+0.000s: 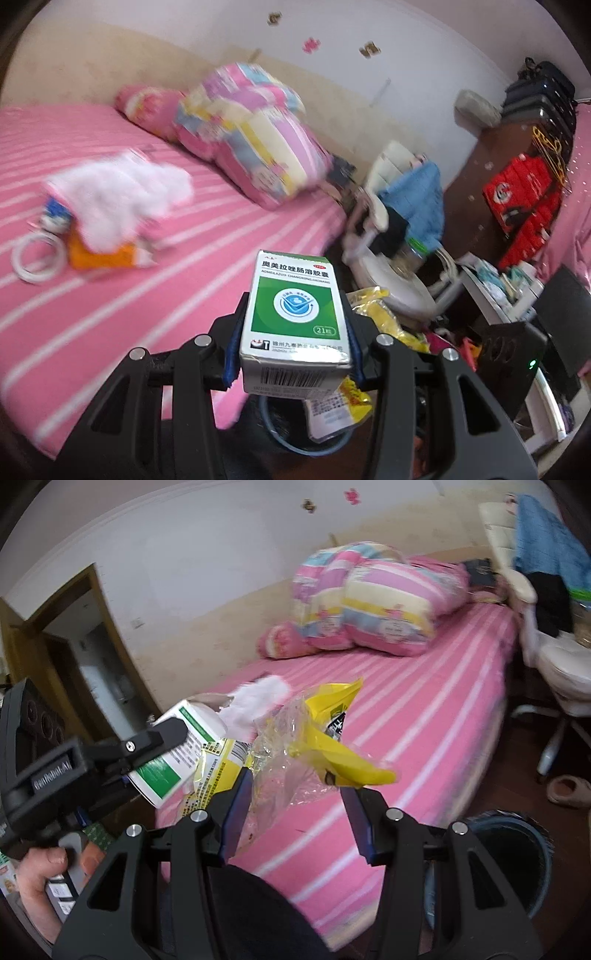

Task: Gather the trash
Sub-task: 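Carry the box and bag to the floor bin and open both tools, then grasp the white tape roll with left tool while right tool grasps the white towel, then carry the tape roll and towel over the bin and open both tools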

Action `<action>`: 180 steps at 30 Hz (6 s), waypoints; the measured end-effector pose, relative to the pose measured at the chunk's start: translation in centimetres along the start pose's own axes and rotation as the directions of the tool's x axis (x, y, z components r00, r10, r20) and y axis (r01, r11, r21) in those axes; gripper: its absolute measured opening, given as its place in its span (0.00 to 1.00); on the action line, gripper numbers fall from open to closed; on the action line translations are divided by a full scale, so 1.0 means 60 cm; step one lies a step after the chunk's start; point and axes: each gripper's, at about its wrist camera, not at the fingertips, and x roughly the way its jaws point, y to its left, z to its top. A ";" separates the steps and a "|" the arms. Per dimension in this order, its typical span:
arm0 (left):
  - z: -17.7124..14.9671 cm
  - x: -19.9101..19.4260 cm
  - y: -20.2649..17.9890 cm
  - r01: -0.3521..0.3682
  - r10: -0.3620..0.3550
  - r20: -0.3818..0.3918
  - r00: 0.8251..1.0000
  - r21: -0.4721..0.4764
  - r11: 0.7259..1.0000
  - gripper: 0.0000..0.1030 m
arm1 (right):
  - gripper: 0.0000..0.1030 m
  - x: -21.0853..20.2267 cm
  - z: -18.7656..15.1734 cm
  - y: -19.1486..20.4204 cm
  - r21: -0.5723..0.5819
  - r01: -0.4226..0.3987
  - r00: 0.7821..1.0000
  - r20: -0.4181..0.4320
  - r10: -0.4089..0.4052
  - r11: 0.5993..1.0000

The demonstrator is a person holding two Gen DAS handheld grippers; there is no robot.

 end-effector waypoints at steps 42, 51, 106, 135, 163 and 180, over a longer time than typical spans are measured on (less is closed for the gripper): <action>-0.158 0.436 -0.087 0.061 -0.046 -0.554 0.831 0.008 0.998 0.86 | 0.83 0.002 -0.165 -0.326 0.106 0.496 0.844 -0.291 -0.450 0.862; -0.055 0.263 -0.049 0.109 -0.138 -0.259 0.956 -0.124 0.986 0.86 | 0.86 -0.010 -0.065 -0.172 0.042 0.349 0.928 -0.154 -0.340 0.936; 0.093 0.068 0.576 -0.504 0.461 -0.226 0.858 -0.201 0.840 0.16 | 0.09 0.486 0.077 0.257 -0.254 0.047 0.975 -0.198 -0.100 0.966; 0.091 -0.142 0.442 -0.305 0.355 0.137 0.925 -0.292 0.906 0.16 | 0.06 0.236 0.132 0.364 -0.363 0.001 0.998 0.059 0.022 0.932; 0.057 -0.161 0.141 -0.207 0.223 0.238 0.945 -0.090 0.974 0.16 | 0.06 -0.024 0.116 0.181 -0.208 0.047 0.988 0.155 -0.014 0.977; 0.007 0.004 -0.018 -0.104 0.101 0.063 0.993 0.041 0.994 0.16 | 0.06 -0.135 0.091 -0.023 -0.028 0.188 0.964 0.198 -0.179 0.982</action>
